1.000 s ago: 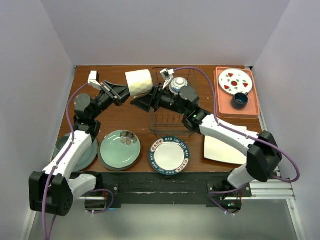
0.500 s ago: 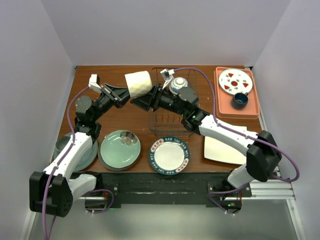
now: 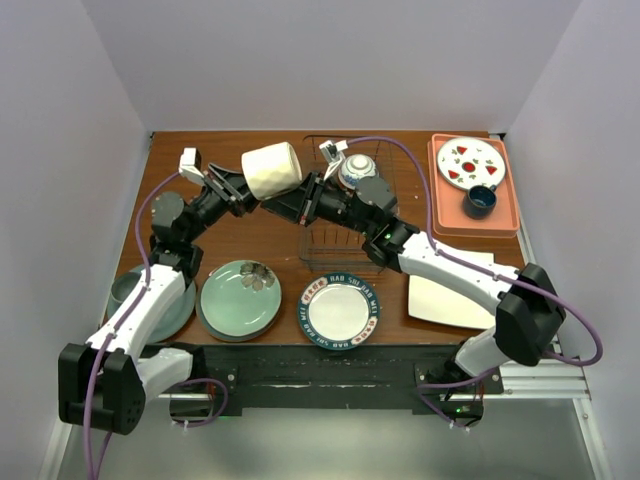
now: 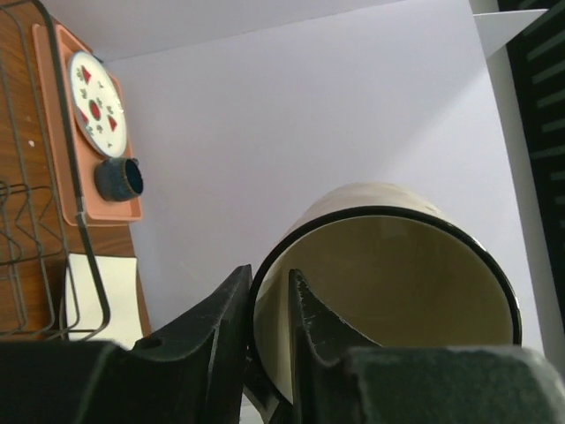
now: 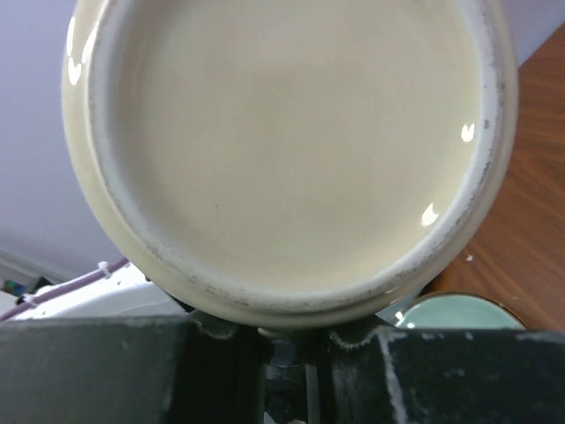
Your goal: Load the mixed dishes into the dish rack
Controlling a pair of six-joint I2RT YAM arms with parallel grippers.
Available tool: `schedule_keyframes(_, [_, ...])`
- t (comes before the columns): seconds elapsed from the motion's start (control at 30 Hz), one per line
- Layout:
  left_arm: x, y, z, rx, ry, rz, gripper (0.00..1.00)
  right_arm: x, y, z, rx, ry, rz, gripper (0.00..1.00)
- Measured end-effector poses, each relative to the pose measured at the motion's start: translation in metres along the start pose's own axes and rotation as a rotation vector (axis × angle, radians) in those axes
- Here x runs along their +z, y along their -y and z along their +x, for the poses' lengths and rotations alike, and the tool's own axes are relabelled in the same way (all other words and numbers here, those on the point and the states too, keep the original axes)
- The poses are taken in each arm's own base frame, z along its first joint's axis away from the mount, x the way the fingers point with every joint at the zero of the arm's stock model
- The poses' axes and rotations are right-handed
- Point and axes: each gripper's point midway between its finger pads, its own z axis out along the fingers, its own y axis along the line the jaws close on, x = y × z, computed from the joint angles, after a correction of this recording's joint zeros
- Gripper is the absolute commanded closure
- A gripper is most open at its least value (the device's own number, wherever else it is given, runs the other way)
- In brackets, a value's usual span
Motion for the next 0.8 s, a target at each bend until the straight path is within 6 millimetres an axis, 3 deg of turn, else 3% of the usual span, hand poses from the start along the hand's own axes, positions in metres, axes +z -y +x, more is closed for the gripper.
schedule_keyframes(0.17, [0.001,-0.007,-0.002,0.051,0.005,-0.048,0.17,-0.003,0.018,0.004,-0.013,-0.016,0.072,1.00])
schedule_keyframes(0.27, [0.001,-0.011,-0.007,0.090,0.016,-0.088,0.06,-0.007,0.019,-0.004,-0.040,0.008,0.110,1.00])
schedule_keyframes(0.37, [-0.001,-0.010,-0.005,0.135,0.008,-0.108,0.00,-0.015,0.019,-0.016,-0.078,0.034,0.172,1.00])
schedule_keyframes(0.53, [-0.009,-0.016,-0.005,0.212,0.003,-0.158,0.00,-0.024,0.030,-0.039,-0.161,0.084,0.316,1.00])
schedule_keyframes(0.67, [-0.016,-0.032,-0.011,0.276,0.016,-0.255,0.00,-0.037,0.055,-0.053,-0.219,0.110,0.471,1.00])
schedule_keyframes(0.8, [-0.022,-0.037,-0.024,0.382,0.048,-0.362,0.00,-0.060,0.092,-0.064,-0.271,0.106,0.663,1.00])
